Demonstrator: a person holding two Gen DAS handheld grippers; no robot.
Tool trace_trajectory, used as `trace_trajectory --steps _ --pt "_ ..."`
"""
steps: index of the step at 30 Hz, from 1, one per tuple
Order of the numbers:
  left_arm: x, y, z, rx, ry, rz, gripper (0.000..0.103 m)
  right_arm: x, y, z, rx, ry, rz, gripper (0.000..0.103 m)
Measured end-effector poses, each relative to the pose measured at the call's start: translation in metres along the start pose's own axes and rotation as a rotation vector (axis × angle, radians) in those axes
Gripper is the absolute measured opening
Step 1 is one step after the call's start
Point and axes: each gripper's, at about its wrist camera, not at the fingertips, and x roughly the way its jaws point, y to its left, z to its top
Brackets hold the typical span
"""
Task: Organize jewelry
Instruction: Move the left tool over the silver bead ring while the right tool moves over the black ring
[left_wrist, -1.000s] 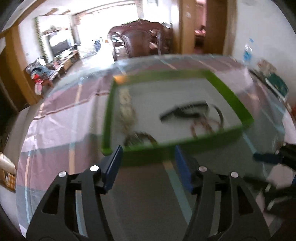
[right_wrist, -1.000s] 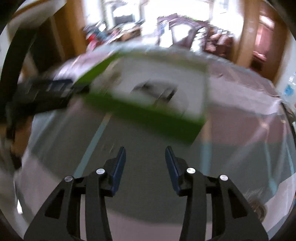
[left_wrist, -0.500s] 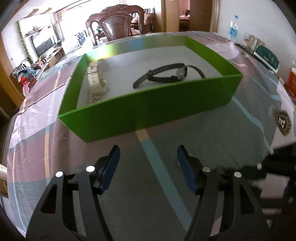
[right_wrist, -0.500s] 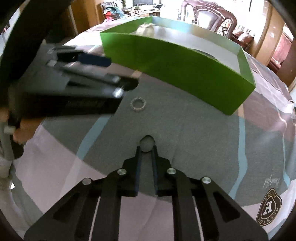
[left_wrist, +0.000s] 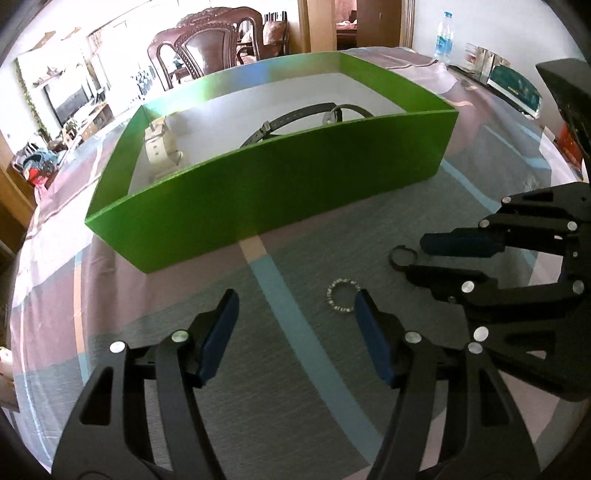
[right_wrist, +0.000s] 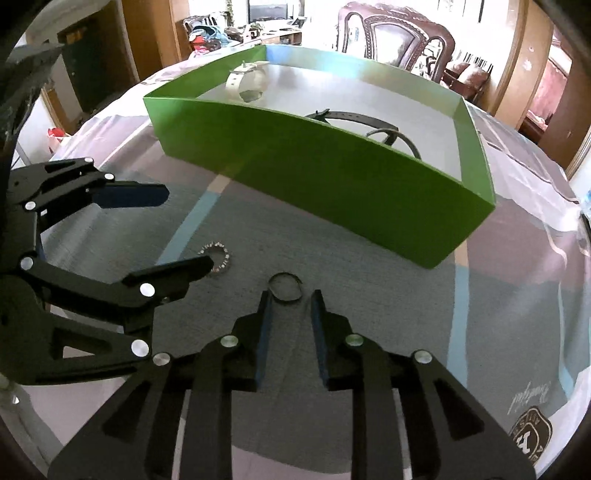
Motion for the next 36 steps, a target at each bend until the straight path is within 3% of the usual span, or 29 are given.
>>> trace_trajectory --steps 4,8,15,18,21,26,31,36 --pt "0.000 0.004 -0.001 -0.003 -0.002 0.017 0.067 -0.006 -0.001 -0.010 -0.010 -0.035 -0.015 0.023" --pt "0.000 0.003 -0.002 0.001 -0.003 0.005 0.068 -0.004 -0.010 -0.010 0.025 -0.064 -0.083 0.019" --pt "-0.001 -0.012 -0.005 0.052 -0.027 -0.012 0.068 -0.005 -0.027 -0.012 0.087 -0.062 -0.064 0.019" --pt "0.004 -0.017 -0.005 0.051 -0.055 0.016 0.057 -0.005 -0.023 -0.011 0.071 -0.065 -0.073 0.019" --pt "0.005 -0.018 -0.004 0.050 -0.063 0.018 0.056 -0.005 -0.021 -0.012 0.061 -0.067 -0.072 0.019" --pt "0.006 -0.007 -0.003 -0.001 -0.049 0.041 0.036 -0.006 -0.021 -0.013 0.062 -0.070 -0.065 0.019" --pt "0.007 0.010 -0.002 -0.082 -0.034 0.141 0.035 -0.006 -0.017 -0.014 0.050 -0.075 -0.048 0.019" --pt "0.007 0.015 -0.003 -0.097 -0.031 0.143 0.038 -0.006 -0.018 -0.014 0.052 -0.078 -0.037 0.020"
